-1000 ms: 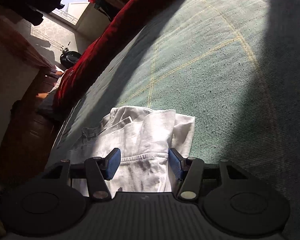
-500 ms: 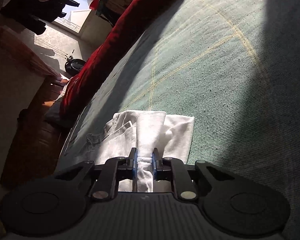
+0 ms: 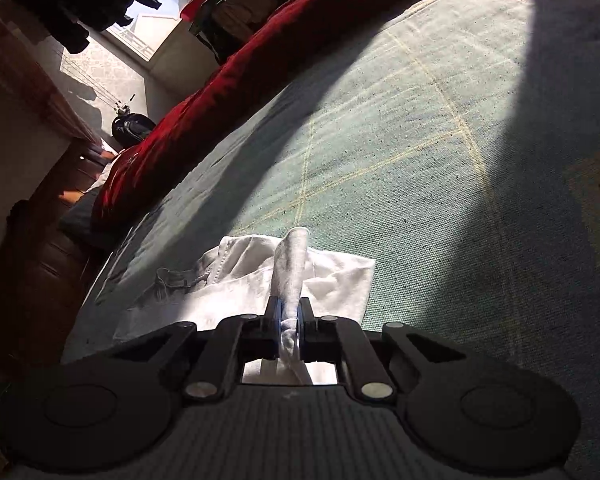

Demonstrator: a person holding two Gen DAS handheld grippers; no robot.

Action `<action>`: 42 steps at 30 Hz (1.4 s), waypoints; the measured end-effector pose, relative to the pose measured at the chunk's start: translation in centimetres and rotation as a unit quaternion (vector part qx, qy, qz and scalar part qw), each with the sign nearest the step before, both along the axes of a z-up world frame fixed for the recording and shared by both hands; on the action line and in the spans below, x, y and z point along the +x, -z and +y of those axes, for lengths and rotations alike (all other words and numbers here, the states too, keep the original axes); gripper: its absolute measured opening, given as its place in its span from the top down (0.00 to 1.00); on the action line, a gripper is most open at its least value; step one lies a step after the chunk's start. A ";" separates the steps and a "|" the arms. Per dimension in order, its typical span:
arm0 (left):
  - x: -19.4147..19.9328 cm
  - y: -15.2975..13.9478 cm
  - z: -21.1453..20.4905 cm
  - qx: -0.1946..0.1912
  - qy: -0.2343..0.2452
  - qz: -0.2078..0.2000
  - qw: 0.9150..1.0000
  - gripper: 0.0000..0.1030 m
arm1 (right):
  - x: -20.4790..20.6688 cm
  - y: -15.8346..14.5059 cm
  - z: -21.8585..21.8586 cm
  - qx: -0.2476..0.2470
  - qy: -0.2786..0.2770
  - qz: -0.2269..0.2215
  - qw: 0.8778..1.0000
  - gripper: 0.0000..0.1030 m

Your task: Fold clothes

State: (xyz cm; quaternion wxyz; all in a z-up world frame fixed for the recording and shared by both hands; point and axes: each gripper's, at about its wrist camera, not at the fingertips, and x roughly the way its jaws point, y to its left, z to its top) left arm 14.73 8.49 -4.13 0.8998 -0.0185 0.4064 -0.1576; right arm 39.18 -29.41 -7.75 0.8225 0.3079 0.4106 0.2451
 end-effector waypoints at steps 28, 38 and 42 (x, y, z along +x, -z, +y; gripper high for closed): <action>-3.7 -0.8 1.8 0.024 -0.005 -0.014 1.000 0.19 | -11.3 -0.4 -0.4 -0.111 -0.034 0.030 0.993 0.98; -3.8 -1.7 2.1 0.022 -0.001 -0.027 0.999 0.19 | -12.4 -3.9 2.5 -0.103 -0.092 -0.014 0.990 0.88; -3.6 -0.7 1.3 0.029 0.012 -0.014 0.999 0.19 | -11.8 -2.2 6.7 -0.134 -0.152 0.012 0.979 0.83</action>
